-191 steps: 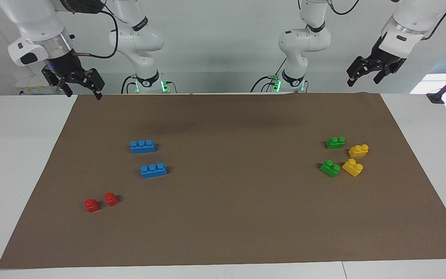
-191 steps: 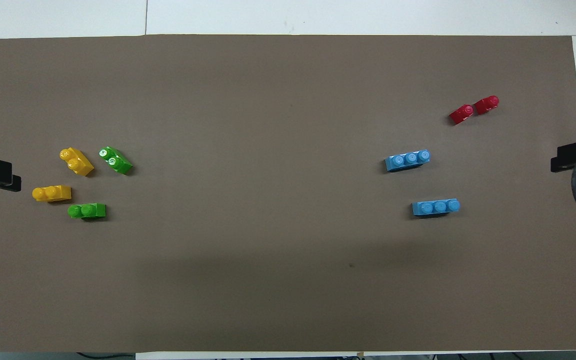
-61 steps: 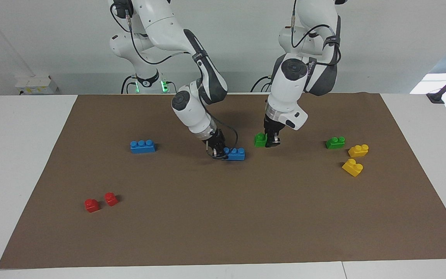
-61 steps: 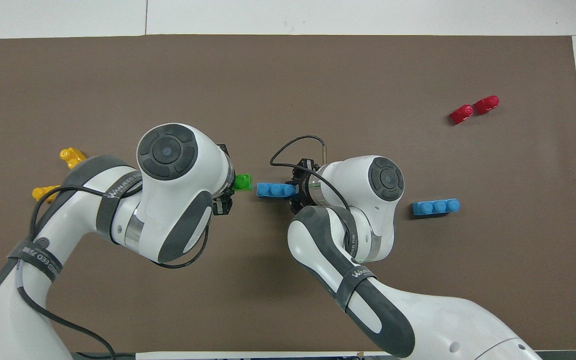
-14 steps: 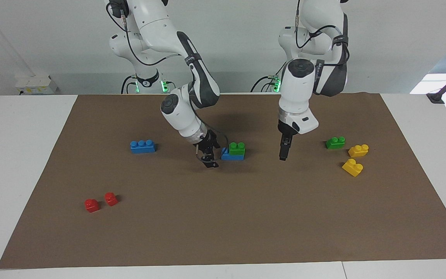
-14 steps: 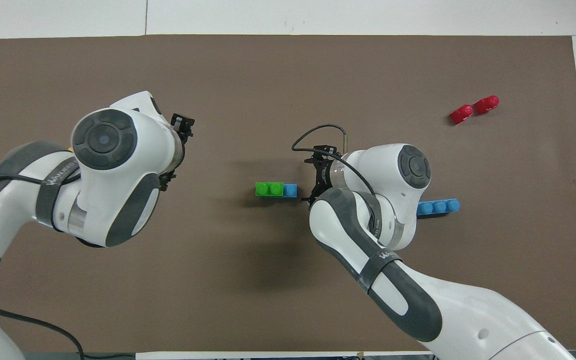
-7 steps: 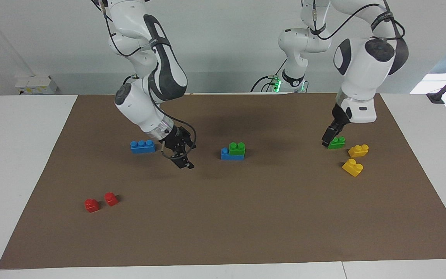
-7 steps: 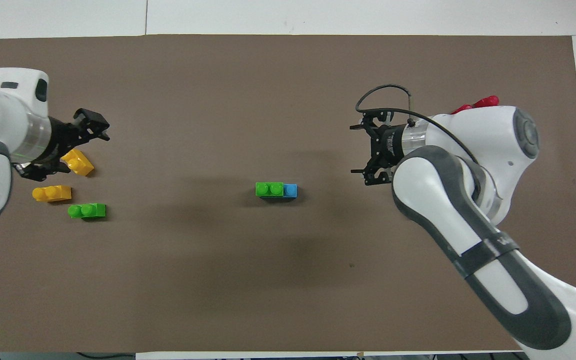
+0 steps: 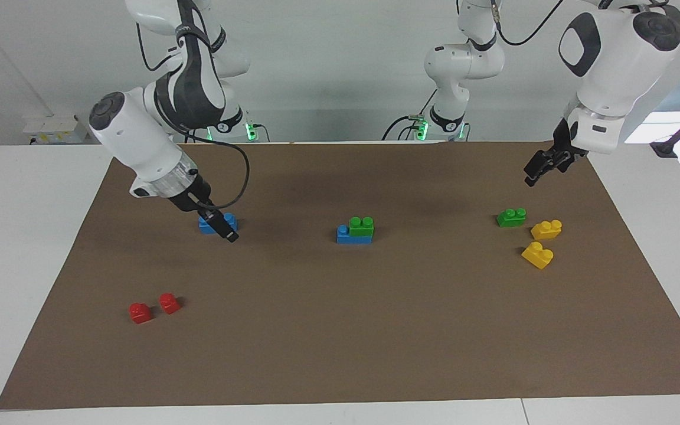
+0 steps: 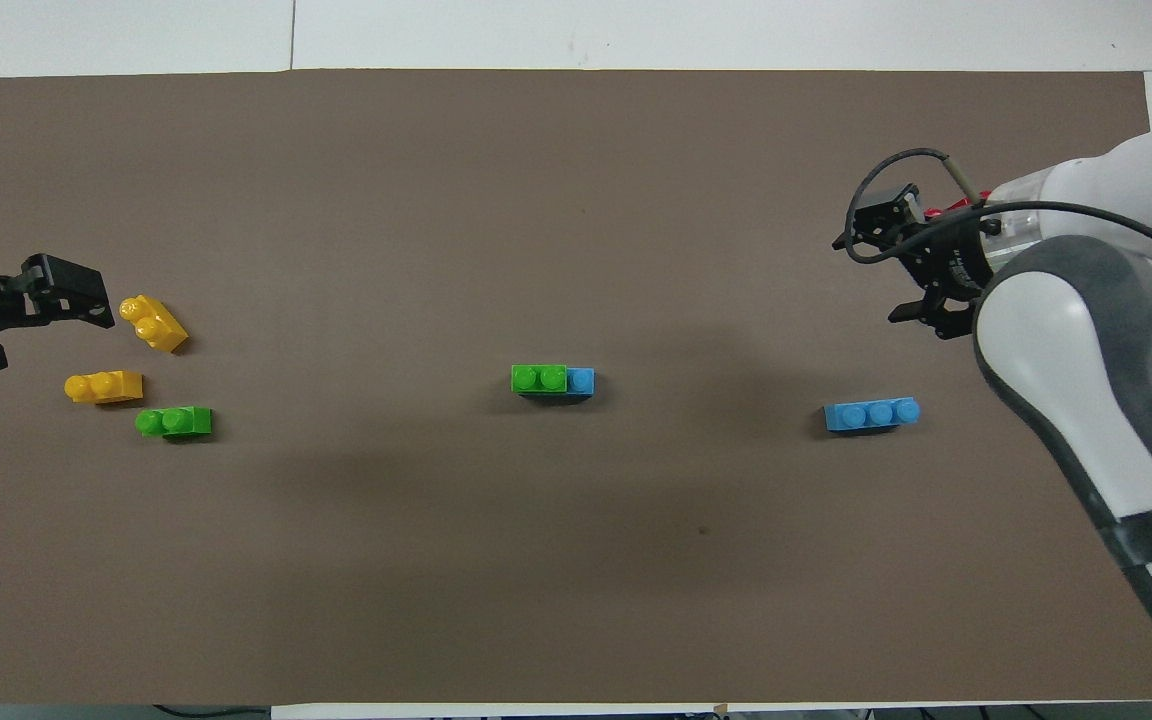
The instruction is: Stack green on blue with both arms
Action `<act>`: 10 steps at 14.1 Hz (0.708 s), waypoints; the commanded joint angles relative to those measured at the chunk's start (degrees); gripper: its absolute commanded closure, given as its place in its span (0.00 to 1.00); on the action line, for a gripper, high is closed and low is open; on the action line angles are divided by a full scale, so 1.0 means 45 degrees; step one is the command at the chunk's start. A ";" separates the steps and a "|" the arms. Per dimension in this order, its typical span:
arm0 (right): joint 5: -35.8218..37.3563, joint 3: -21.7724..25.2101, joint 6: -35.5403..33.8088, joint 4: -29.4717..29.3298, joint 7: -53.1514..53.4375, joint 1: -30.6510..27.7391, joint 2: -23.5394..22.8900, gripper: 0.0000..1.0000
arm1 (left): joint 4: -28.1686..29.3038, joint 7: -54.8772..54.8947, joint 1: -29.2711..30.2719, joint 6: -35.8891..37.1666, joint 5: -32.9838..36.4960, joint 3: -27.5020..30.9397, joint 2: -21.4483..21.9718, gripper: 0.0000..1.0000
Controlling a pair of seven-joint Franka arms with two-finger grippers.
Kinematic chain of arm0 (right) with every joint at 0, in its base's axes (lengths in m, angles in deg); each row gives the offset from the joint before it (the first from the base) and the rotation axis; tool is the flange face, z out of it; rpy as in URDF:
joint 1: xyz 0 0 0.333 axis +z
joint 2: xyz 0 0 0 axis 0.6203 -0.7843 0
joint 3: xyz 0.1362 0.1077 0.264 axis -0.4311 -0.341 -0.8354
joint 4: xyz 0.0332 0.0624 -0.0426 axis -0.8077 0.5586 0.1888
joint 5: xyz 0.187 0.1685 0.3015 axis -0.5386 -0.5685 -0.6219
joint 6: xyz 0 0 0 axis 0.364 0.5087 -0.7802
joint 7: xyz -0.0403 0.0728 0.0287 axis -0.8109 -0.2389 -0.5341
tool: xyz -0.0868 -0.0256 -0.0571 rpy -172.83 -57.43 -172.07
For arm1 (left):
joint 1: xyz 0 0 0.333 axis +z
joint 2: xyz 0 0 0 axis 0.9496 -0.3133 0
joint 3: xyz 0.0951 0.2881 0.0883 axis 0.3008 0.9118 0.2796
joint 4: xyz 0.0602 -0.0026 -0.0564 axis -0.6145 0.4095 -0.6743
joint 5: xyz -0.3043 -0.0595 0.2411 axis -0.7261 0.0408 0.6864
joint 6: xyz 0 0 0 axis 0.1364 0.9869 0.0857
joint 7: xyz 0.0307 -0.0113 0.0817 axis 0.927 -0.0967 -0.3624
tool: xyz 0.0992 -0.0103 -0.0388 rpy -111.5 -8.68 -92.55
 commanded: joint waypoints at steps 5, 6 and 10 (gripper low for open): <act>0.3286 -0.0128 -0.2739 -0.1869 -0.5183 -0.0753 0.0616 0.00 | -0.0765 0.1352 0.0189 0.1052 -0.0158 -0.0291 0.0097 0.00; 0.3482 -0.0109 -0.3168 -0.2085 -0.5574 -0.0753 0.0714 0.00 | -0.0883 0.1372 0.0190 0.1091 -0.0197 -0.0272 0.0038 0.00; 0.3678 -0.0089 -0.4382 -0.2517 -0.5987 -0.0753 0.1358 0.00 | -0.1392 0.1372 0.0190 0.1463 -0.0432 -0.0232 -0.0021 0.00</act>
